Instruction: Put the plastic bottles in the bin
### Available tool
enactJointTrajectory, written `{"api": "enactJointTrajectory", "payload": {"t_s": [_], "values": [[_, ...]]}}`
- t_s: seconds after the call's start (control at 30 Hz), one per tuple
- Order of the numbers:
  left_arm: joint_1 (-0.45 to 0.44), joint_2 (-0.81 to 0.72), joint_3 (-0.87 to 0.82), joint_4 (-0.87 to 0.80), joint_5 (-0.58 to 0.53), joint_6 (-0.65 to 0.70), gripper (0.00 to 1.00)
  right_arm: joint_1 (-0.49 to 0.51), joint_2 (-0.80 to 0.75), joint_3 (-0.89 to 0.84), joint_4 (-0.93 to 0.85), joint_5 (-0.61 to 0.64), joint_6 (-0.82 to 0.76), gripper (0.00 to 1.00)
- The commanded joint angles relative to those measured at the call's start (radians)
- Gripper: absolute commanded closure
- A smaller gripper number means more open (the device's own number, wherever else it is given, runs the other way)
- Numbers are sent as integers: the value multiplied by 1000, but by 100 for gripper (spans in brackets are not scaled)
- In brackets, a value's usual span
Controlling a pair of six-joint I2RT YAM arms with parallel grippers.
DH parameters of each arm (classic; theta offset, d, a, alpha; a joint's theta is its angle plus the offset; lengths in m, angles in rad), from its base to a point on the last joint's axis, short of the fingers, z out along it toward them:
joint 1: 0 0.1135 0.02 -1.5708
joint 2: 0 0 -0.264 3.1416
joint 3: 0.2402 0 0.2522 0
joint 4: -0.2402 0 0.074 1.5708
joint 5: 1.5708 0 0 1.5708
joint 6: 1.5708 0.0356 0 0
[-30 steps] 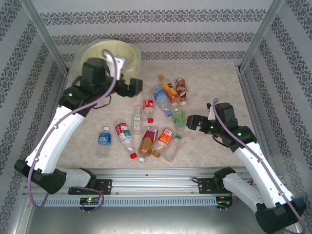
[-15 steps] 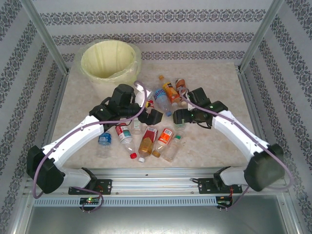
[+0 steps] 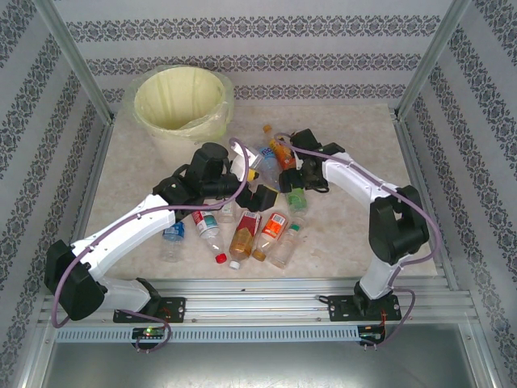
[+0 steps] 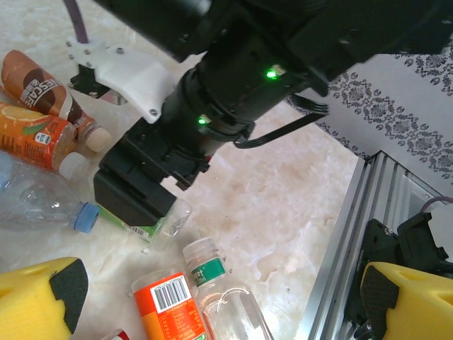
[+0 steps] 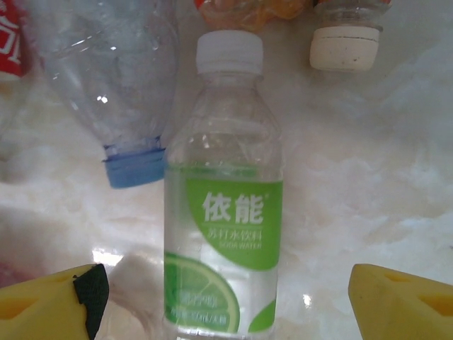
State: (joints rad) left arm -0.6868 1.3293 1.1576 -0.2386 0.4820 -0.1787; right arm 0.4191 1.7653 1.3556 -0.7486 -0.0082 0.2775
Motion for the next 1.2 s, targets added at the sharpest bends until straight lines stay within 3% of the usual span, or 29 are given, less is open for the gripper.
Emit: {"api": "enactJointTrajectory", "payload": {"t_s": [0.0,0.4,0.77,1.03,1.17], "values": [[-25,0,-3,27,2,29,0,-15,45,48,-11,-1,4,14],[-44,14,15,-5,-11,44,0,-22,180,97,28,-44,19,16],[-60,28,21,-15,-7,48,0,-34,255,112,57,-36,38,26],[-63,34,23,-15,-22,36,0,-38,161,73,87,-41,38,42],[-63,34,23,-10,-38,21,0,-47,39,8,126,-55,58,42]]}}
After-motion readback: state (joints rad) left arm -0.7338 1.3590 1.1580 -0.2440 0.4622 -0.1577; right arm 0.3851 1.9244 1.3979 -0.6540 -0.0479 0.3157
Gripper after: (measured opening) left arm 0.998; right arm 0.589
